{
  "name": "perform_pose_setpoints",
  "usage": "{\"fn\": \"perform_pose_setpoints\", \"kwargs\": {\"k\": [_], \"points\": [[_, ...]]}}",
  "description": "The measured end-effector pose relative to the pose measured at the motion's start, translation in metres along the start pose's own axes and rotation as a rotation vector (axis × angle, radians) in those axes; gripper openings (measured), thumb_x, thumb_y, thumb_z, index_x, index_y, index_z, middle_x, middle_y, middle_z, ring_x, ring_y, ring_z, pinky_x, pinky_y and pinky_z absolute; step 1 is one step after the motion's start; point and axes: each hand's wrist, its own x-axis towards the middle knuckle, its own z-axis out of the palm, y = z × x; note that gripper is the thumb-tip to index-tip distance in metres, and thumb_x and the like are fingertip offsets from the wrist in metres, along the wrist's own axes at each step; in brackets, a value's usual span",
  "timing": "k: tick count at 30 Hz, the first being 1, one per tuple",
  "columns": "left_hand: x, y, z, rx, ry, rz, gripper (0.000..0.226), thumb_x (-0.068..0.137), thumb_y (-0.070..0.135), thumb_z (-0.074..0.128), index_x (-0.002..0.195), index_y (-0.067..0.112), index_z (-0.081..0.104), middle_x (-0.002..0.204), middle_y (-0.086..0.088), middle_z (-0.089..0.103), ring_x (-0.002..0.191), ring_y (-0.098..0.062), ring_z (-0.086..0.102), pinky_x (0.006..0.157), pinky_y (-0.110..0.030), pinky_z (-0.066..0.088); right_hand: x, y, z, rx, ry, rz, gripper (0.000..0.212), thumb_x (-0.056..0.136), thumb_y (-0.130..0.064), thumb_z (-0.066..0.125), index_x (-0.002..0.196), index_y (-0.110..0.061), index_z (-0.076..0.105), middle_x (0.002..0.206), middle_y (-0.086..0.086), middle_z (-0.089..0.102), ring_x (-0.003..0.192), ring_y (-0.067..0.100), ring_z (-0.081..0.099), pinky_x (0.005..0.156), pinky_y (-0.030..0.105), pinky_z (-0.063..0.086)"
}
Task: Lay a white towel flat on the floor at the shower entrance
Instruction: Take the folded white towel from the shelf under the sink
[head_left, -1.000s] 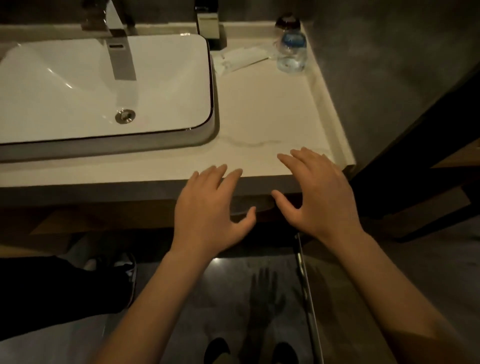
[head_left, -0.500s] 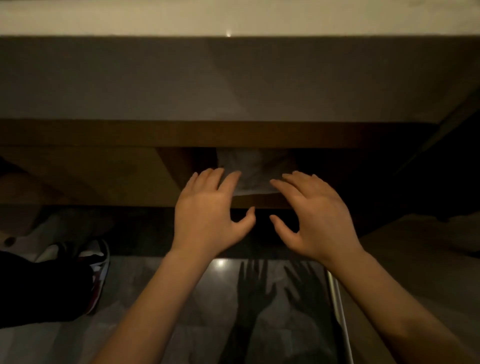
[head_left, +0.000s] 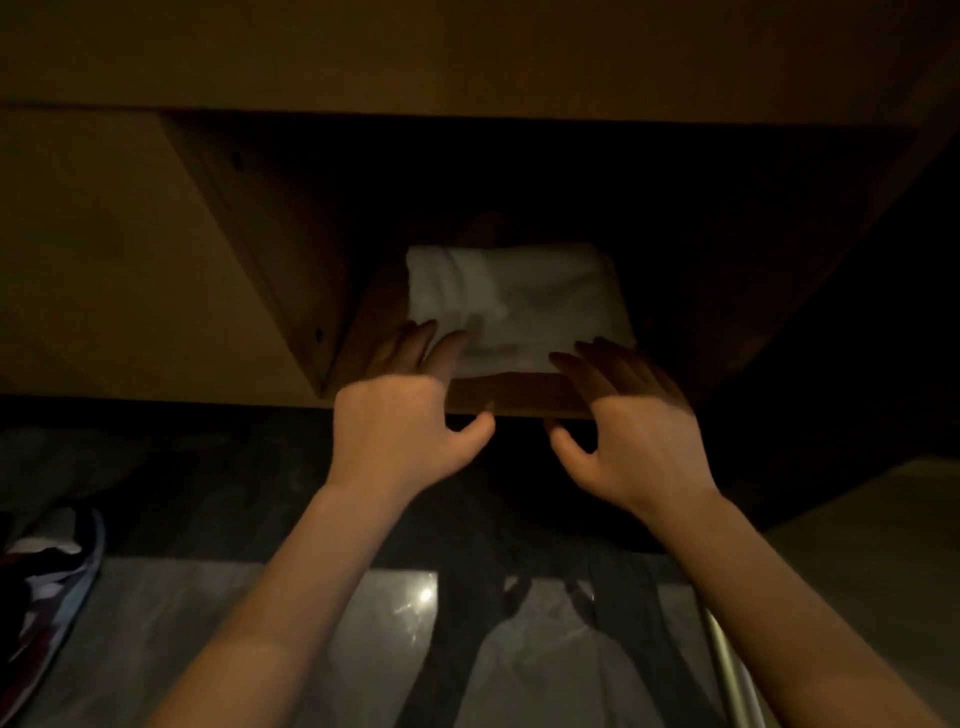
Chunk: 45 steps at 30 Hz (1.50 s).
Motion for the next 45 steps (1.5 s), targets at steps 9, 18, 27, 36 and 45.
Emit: {"fn": "perform_pose_setpoints", "kwargs": {"k": [9,18,27,36,45], "points": [[0.037,-0.005,0.057,-0.106,-0.127,0.038,0.056,0.083,0.032,0.062,0.135,0.021,0.045,0.140,-0.011,0.044,0.127,-0.032,0.038,0.098,-0.041,0.036,-0.007,0.004,0.020,-0.024,0.154,0.000,0.042,0.063,-0.041,0.082,0.085,-0.007,0.069,0.081,0.014,0.069,0.074,0.031,0.069,0.060,0.038,0.054],[0.046,-0.013,0.077,0.019,-0.159,0.098,0.045,0.093,0.010,0.041,0.138,0.017,0.043,0.139,-0.010,0.047,0.125,-0.029,0.043,0.104,-0.037,0.032,-0.001,-0.002,0.030,-0.024,0.060,-0.015,0.067,0.078,-0.052,0.056,0.136,-0.022,0.047,0.137,0.008,0.051,0.129,0.028,0.044,0.102,0.039,0.037],[0.022,-0.019,0.071,-0.026,-0.169,0.098,0.047,0.093,0.009,0.044,0.138,0.021,0.043,0.141,-0.004,0.047,0.128,-0.026,0.040,0.103,-0.033,0.030,0.016,-0.010,0.061,0.039,-0.020,-0.053,0.072,0.080,-0.042,0.064,0.143,-0.026,0.033,0.147,0.006,0.039,0.137,0.025,0.031,0.112,0.036,0.021],[-0.004,-0.032,0.056,-0.091,0.057,0.183,0.039,0.065,0.001,0.073,0.103,0.011,0.070,0.101,-0.009,0.070,0.092,-0.032,0.063,0.076,-0.034,0.051,0.047,0.003,0.079,-0.015,-0.010,-0.132,0.079,0.079,-0.026,0.068,0.147,-0.022,0.028,0.152,0.014,0.030,0.141,0.031,0.023,0.115,0.045,0.011],[0.010,-0.026,0.076,0.093,-0.060,0.196,0.055,0.076,0.010,0.065,0.130,0.015,0.054,0.136,-0.015,0.052,0.126,-0.034,0.047,0.108,-0.054,0.025,0.053,0.006,0.085,-0.038,-0.028,-0.194,0.072,0.076,-0.029,0.072,0.140,-0.017,0.042,0.132,0.015,0.052,0.122,0.034,0.046,0.108,0.044,0.026]]}}
